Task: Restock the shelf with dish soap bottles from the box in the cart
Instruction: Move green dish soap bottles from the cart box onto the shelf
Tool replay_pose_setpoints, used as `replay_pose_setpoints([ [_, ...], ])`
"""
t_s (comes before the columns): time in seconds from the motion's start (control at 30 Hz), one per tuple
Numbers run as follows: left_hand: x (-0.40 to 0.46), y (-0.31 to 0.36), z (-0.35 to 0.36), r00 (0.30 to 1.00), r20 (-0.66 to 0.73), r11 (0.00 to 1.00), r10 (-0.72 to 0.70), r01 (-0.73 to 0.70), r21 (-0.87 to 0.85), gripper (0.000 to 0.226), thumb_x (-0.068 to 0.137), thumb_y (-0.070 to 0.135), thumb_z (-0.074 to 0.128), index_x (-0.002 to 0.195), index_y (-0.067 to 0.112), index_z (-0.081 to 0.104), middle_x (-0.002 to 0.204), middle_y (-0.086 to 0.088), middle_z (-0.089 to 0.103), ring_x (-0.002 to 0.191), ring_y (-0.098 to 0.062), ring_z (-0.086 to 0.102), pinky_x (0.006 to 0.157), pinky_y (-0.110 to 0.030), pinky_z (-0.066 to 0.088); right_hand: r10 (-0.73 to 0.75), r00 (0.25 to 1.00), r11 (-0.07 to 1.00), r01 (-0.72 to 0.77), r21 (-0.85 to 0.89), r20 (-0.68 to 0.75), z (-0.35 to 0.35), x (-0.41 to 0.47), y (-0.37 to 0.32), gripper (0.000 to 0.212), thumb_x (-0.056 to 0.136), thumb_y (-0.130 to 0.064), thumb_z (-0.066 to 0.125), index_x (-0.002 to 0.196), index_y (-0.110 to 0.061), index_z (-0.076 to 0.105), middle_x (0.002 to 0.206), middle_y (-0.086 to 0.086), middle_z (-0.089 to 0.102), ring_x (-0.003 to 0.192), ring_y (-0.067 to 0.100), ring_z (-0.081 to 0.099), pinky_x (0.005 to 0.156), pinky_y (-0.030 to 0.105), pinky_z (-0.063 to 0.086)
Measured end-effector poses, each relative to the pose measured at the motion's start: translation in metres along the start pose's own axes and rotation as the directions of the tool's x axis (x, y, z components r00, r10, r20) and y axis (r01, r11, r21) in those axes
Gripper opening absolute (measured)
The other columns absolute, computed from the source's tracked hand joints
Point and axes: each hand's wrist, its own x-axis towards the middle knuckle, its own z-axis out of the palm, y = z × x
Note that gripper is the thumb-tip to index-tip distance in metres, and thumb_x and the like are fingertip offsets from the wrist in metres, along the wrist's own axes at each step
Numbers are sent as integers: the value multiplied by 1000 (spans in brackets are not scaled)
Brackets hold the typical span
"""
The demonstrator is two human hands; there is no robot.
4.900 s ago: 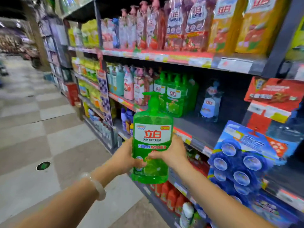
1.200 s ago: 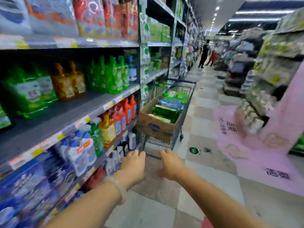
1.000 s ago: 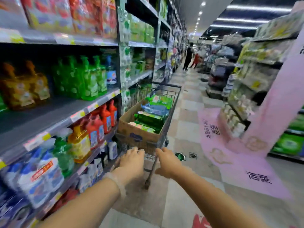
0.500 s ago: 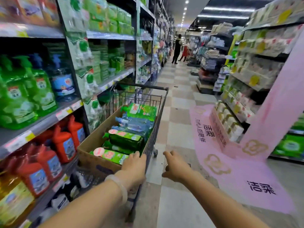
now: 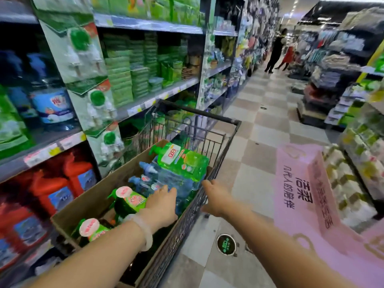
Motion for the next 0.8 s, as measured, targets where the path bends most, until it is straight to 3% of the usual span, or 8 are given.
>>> replay_pose_setpoints([
  [0.2, 109, -13, -9, 997, -40, 997, -70, 68, -49, 69, 79, 38, 67, 133, 11, 33, 133, -12, 38, 126, -32, 39, 100, -42, 40, -98, 995, 995, 98, 1, 28, -13, 116, 24, 75, 77, -35, 72, 135, -8, 33, 130, 18, 40, 121, 36, 43, 100, 42, 42],
  [0.4, 189, -24, -6, 982, 69, 963, -176, 186, -196, 65, 75, 40, 70, 125, 11, 39, 130, -12, 41, 122, -32, 43, 99, -41, 42, -172, 983, 985, 173, -18, 70, -38, 226, 40, 83, 75, -40, 73, 140, -9, 30, 136, 17, 42, 126, 33, 41, 103, 37, 39],
  [0.6, 225, -34, -4, 938, 203, 887, -282, 335, -317, 64, 78, 41, 69, 128, 10, 44, 131, -12, 49, 119, -27, 49, 95, -31, 43, -179, 932, 980, 141, 137, 316, -25, 292, 49, 107, 69, -54, 75, 148, -11, 15, 149, 12, 28, 136, 30, 33, 111, 41, 34],
  [0.7, 235, -38, -7, 935, 218, 788, -279, 352, -505, 54, 80, 34, 69, 128, 16, 51, 131, -8, 56, 120, -22, 53, 97, -29, 44, -278, 855, 942, 152, 301, 438, -17, 318, 52, 83, 72, -43, 77, 139, -15, 38, 136, 5, 49, 125, 20, 48, 105, 32, 41],
  [0.8, 243, -38, -6, 917, 229, 644, -327, 393, -656, 52, 78, 28, 73, 125, 20, 55, 127, 1, 59, 116, -11, 54, 89, -17, 42, -371, 739, 894, 121, 430, 562, -18, 333, 49, 49, 79, -25, 75, 124, -18, 56, 113, -5, 61, 92, 0, 57, 71, 3, 45],
])
